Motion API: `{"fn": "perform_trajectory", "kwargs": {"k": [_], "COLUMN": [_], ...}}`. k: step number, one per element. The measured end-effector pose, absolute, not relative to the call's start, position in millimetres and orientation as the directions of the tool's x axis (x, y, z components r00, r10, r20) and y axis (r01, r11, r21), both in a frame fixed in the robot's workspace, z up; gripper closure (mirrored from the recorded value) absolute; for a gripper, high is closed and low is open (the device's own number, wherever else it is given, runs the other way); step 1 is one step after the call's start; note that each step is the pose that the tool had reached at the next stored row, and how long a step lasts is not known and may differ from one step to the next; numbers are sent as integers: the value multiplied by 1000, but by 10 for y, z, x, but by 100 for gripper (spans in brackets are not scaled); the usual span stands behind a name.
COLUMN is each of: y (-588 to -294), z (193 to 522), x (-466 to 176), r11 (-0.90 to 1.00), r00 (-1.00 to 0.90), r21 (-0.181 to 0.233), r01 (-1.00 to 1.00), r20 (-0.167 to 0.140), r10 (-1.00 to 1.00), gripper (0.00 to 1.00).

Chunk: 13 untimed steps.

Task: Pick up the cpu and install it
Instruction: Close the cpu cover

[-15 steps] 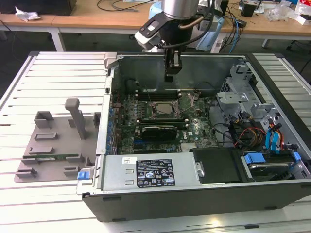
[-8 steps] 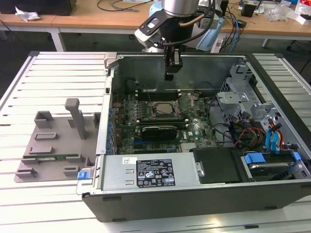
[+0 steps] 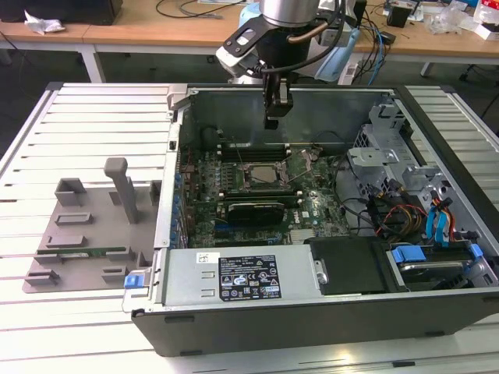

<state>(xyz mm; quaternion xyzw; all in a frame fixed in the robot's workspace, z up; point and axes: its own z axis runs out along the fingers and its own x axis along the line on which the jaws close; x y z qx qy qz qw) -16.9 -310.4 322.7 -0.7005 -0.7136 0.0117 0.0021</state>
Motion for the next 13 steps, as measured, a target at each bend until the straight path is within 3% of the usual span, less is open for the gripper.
{"fn": "perform_trajectory", "kwargs": {"k": [13], "y": [-3104], "z": [3205], "x": [146], "r11": [18], "r00": [-19], "r21": [-22], "r01": [1000], "r20": [-13], "r10": [1000], "gripper": [89]}}
